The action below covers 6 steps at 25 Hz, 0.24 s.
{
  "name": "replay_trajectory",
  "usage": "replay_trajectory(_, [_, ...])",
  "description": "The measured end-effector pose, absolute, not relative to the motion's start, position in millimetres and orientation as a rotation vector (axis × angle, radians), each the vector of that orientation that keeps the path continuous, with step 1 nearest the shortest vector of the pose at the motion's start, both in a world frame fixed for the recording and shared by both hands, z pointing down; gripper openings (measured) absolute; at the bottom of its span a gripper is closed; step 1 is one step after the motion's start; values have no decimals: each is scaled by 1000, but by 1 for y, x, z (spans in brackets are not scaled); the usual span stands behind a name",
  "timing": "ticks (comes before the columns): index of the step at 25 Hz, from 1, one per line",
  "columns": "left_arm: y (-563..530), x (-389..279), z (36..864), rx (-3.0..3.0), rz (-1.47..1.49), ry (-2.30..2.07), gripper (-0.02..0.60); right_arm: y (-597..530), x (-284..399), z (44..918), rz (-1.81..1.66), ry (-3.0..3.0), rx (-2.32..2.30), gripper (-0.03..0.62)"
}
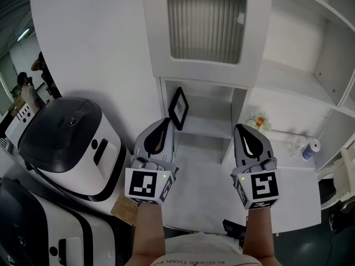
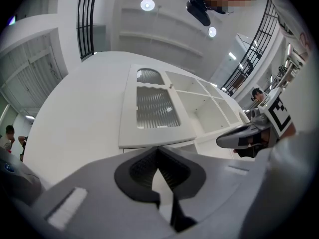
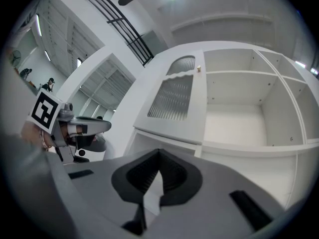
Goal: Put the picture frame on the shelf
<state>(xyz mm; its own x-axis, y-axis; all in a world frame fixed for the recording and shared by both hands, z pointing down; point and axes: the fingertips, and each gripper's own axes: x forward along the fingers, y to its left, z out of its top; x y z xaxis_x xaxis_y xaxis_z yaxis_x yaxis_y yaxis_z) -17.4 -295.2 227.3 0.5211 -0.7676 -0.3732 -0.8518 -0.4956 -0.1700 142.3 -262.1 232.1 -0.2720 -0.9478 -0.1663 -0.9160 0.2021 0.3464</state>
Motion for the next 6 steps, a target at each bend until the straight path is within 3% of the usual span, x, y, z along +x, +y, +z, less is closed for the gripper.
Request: replay_trajectory(6, [-296, -16, 226, -2413, 335, 1350, 9, -265, 146, 233, -566, -2376, 1848, 8])
